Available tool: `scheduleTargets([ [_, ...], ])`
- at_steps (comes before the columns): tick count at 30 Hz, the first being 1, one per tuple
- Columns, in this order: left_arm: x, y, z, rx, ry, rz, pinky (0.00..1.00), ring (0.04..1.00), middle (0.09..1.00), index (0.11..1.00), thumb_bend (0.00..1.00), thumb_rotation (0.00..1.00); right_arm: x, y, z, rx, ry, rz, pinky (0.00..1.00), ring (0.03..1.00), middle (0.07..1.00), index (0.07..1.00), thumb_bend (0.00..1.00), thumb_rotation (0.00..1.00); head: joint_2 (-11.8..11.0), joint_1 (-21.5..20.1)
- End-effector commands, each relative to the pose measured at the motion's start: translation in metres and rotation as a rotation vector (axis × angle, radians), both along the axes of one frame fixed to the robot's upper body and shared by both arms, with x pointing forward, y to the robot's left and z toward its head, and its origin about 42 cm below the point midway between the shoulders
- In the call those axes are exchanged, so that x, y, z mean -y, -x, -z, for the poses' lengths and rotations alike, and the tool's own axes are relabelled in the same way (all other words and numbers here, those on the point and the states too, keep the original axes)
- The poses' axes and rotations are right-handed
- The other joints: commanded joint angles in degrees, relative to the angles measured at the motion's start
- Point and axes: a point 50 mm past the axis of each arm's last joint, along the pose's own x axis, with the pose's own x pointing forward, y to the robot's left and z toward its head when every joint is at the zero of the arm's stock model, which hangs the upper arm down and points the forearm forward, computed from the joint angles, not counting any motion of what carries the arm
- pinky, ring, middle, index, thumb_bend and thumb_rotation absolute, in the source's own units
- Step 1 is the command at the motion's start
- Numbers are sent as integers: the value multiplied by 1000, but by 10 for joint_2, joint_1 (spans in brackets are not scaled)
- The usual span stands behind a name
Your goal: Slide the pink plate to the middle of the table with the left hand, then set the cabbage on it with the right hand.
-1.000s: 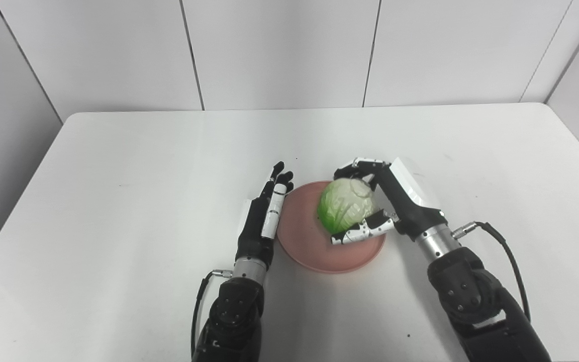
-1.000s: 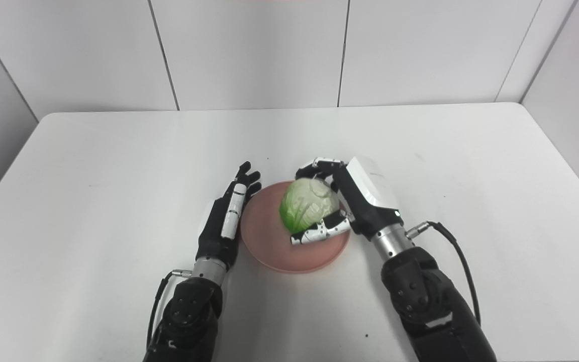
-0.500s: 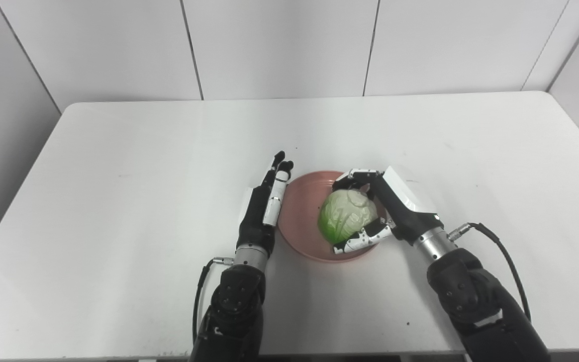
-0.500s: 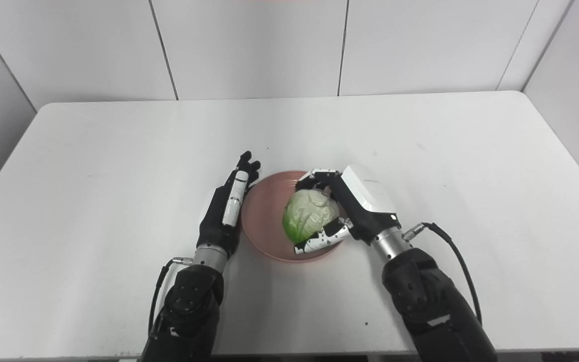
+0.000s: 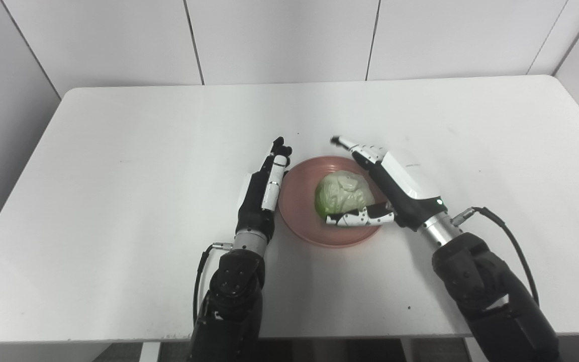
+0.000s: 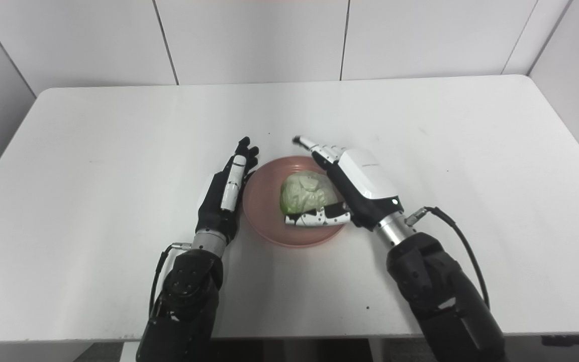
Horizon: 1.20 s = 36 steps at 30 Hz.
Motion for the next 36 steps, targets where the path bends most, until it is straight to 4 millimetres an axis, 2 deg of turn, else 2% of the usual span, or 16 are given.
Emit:
scheduleTargets([
  [1,5,-2,-18,56,25,18,945,960,951,949,500,1000,-2,-1,-22,93,-42,-43,1000,1000,1000,1000,794,715,4,0],
  [3,3,-2,-20,63,21,20,948,962,953,953,490,1000,-2,0,-23,100,-73,-47,1000,1000,1000,1000,802,760,6,0],
  [8,1,-1,-23,75,22,6,941,954,948,947,467,1000,2,2,-23,108,-157,-25,1000,1000,1000,1000,868,969,9,2],
  [11,-1,-1,-24,78,15,10,949,961,957,951,474,1000,5,3,-22,119,-231,-1,1000,1000,1000,1000,862,979,7,5],
  [15,-3,-1,-25,97,15,13,981,977,974,968,487,1000,6,2,-20,94,-400,22,1000,1000,1000,1000,800,952,8,6],
  [20,-9,-3,-23,140,10,1,1000,998,999,999,524,1000,5,-2,-18,-27,-690,105,1000,1000,1000,1000,763,997,8,8],
  [24,-14,-4,-23,142,11,10,1000,1000,1000,1000,552,1000,1,-5,-20,-151,-832,82,1000,1000,1000,1000,767,942,10,9],
  [28,-20,-5,-26,154,-1,11,1000,1000,1000,1000,546,1000,-3,-5,-23,-224,-924,69,1000,1000,1000,1000,717,946,14,8],
  [30,-22,-5,-26,156,14,18,1000,1000,1000,1000,534,1000,-5,-4,-24,-249,-930,75,1000,1000,1000,1000,690,987,13,5],
  [36,-28,-6,-28,139,-8,10,1000,1000,1000,1000,518,1000,-14,-1,-22,-292,-988,114,1000,1000,1000,1000,630,1000,12,8],
])
